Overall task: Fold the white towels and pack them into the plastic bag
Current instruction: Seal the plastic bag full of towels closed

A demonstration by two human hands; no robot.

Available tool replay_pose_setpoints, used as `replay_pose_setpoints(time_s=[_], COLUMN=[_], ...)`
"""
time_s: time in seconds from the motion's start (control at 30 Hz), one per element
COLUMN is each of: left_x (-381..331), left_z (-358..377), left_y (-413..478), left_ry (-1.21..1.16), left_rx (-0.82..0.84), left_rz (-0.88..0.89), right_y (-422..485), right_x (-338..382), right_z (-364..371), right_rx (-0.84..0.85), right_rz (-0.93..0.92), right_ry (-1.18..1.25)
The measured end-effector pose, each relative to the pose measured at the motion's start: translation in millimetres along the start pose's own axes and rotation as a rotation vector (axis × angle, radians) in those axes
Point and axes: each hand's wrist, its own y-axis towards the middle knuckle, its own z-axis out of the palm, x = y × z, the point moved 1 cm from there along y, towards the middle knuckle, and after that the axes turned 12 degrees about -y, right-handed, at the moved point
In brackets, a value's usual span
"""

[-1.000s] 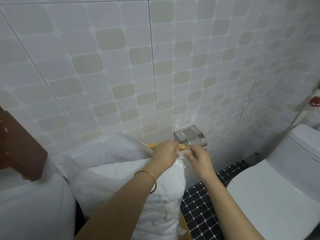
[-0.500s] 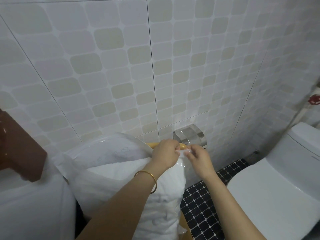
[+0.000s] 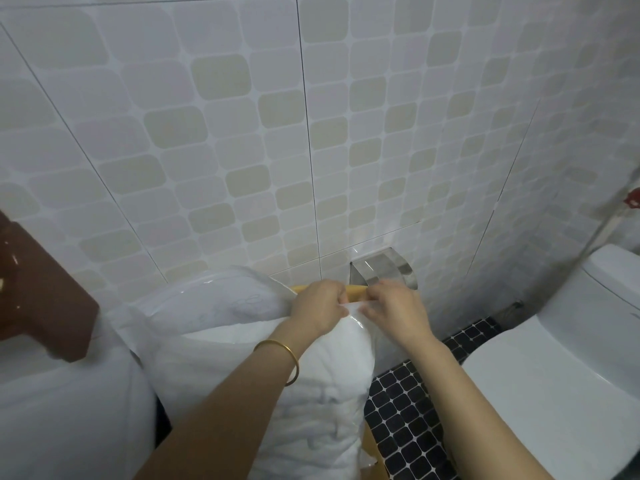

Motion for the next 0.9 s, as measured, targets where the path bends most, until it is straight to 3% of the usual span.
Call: replay_pose_setpoints(time_s=[0.07,0.23,0.6,0.9], left_x=[-0.5,0.9,-6.1,-8.2], left_z=[0.1,0.2,7.3,4.9], left_y=[0.1,1.6,-1.8,4.5], left_ry=[-0.013,-0.027,-0.022,0.023], left_rx=[-0.005,0.002,-0.085,0.01], left_rz=[-0.004,-0.011,0.019,0.023], right_y=[6.0,9.0,3.8,4.3], right_x=[5.0,1.8,1.0,-2.4], right_z=[-3.6,0.5,9.9,9.9], right_rx=[0.005,0.045,-0.067,0.024], right_rz=[-0.058,-0.066,-0.029,-0.022], right_ry=[-0.057,0.071,0.099,0.102])
